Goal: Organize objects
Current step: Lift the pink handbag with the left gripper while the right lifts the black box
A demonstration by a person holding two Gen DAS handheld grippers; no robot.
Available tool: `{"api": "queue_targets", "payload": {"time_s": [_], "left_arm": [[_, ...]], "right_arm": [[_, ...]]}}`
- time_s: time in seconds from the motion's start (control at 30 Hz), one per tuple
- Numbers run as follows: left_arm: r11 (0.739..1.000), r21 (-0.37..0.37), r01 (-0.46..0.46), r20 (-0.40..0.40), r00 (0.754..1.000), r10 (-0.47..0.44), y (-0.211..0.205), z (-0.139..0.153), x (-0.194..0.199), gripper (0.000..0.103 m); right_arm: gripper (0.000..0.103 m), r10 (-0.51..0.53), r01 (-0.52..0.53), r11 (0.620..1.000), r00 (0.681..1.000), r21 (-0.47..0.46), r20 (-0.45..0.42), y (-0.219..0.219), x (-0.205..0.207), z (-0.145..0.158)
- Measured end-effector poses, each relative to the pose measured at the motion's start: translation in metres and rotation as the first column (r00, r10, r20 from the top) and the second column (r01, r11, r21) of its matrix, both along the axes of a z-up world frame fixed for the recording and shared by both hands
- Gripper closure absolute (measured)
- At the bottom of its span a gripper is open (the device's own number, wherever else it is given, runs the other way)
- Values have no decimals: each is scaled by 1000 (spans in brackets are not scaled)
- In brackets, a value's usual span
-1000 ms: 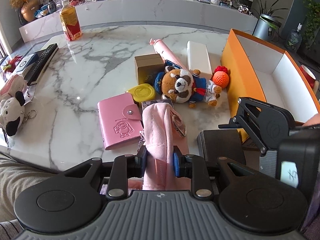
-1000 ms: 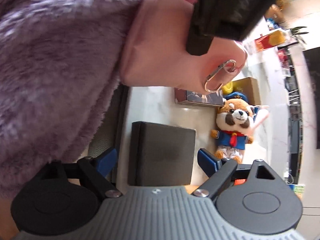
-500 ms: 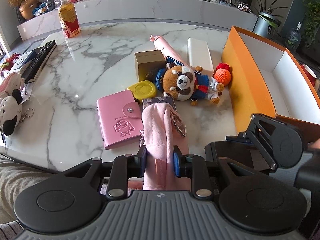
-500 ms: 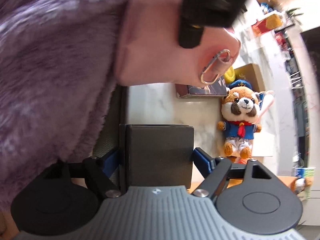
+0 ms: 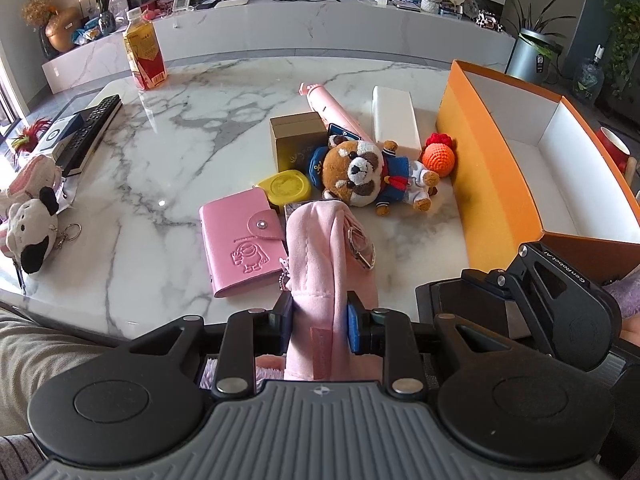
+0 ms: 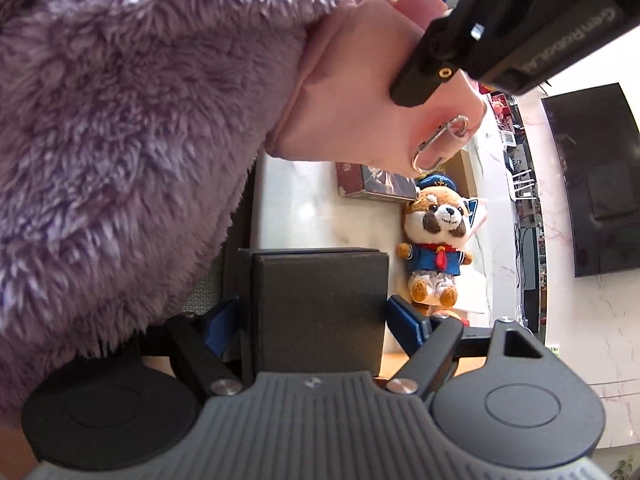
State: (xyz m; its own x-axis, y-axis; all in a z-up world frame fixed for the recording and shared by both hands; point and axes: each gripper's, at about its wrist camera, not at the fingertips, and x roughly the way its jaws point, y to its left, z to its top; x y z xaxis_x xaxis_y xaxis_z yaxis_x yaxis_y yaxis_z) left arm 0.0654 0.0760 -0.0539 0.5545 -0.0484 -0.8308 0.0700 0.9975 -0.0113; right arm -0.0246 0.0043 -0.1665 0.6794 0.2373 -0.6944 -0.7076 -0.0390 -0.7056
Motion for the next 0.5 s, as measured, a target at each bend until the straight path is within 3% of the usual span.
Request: {"api": "queue_targets", "payload": {"time_s": [0.27,0.4,0.5], "left_arm": [[1000,10,-9,12,1000,9,-3,5,-5,72],[1000,15,-9,13,1000,9,-4,5,-5,72],[1000,15,-8,13,1000,8,-5,5,-5,72]], "right_arm": [[17,10,-10,1000,997,0,71,-5,0,-10],[33,2,-2,1000,1000,-15,12,-4,3,-11],[34,8,-8,1000,1000,-24,20,-6,3,-19]]}}
